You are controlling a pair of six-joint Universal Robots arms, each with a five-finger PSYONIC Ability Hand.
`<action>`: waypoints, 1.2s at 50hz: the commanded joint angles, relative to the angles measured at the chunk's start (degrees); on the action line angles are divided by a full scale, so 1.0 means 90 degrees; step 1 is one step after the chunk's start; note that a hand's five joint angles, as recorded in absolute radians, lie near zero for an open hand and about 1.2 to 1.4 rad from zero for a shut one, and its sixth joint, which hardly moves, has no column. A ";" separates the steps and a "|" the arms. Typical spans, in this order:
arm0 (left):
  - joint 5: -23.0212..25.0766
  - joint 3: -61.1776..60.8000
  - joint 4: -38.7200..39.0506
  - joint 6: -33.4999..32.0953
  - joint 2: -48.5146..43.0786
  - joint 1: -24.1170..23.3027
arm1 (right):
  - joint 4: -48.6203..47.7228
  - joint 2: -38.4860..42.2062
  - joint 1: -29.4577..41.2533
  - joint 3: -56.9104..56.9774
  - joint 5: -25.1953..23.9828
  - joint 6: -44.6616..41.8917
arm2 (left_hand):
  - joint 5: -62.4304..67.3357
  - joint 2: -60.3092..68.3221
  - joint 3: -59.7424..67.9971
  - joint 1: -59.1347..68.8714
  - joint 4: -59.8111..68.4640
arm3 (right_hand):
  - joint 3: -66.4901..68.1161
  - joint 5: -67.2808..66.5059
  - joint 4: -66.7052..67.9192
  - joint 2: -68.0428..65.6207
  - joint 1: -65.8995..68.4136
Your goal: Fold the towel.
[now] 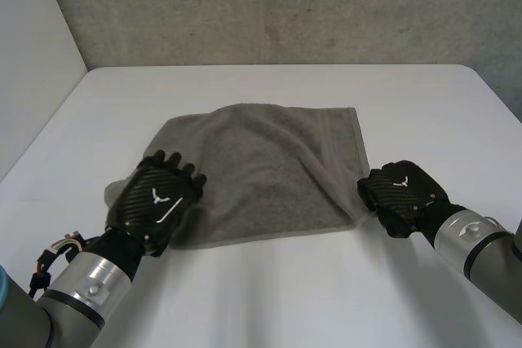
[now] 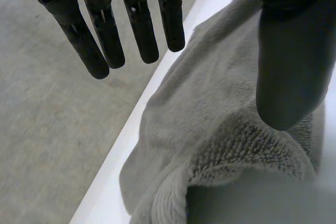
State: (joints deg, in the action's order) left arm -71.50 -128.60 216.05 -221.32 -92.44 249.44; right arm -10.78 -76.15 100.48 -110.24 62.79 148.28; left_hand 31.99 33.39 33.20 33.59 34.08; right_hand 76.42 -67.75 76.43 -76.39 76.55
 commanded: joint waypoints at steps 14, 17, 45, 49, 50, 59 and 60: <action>0.0630 0.1085 -0.1524 -0.2095 -0.1408 0.0535 | -0.0003 0.0083 -0.0041 -0.0085 -0.0063 -0.0030 | -0.1010 -0.0054 -0.0033 -0.0076 -0.0131 | 0.0398 -0.0250 0.0397 -0.0401 0.0383; 0.0630 0.1086 -0.1535 -0.2575 -0.1477 0.0712 | -0.0003 0.0092 -0.0051 -0.0085 -0.0102 -0.0030 | -0.0859 0.0097 0.0118 0.0076 0.0021 | 0.0398 -0.0250 0.0397 -0.0401 0.0383; 0.0689 0.0988 -0.1505 -0.2880 -0.1419 0.1122 | 0.0006 0.0229 -0.0042 -0.0095 -0.0122 -0.0089 | -0.0877 0.0078 0.0100 0.0057 0.0002 | 0.0398 -0.0250 0.0397 -0.0401 0.0383; 0.0718 0.1007 -0.1476 -0.2860 -0.1497 0.1152 | -0.0003 0.0258 -0.0051 -0.0085 -0.0122 -0.0089 | 0.1652 0.2608 0.2629 0.2586 0.2531 | 0.0398 -0.0250 0.0397 -0.0401 0.0383; 0.0738 0.1017 -0.1437 -0.2860 -0.1497 0.1132 | -0.0003 0.0258 -0.0051 -0.0085 -0.0122 -0.0089 | 0.3145 0.4101 0.4122 0.4079 0.4024 | 0.0398 -0.0250 0.0397 -0.0401 0.0383; 0.0650 0.1066 -0.0714 -0.2675 -0.1038 0.1005 | 0.0055 0.0092 -0.0256 0.0276 0.0005 0.0038 | 0.4223 0.5178 0.5200 0.5157 0.5102 | 0.0398 -0.0250 0.0397 -0.0401 0.0383; 0.0621 0.1085 -0.0550 -0.2510 -0.0728 0.0947 | 0.0142 -0.0082 -0.0276 0.0469 0.0034 0.0116 | 0.4223 0.5178 0.5200 0.5157 0.5102 | 0.0398 -0.0250 0.0397 -0.0401 0.0383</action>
State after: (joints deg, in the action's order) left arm -65.14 -119.15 206.42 -246.28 -104.44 259.03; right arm -10.88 -74.27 99.24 -109.73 62.04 148.19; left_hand 85.06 84.32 88.33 82.70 86.78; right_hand 76.42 -67.75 76.93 -76.66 76.58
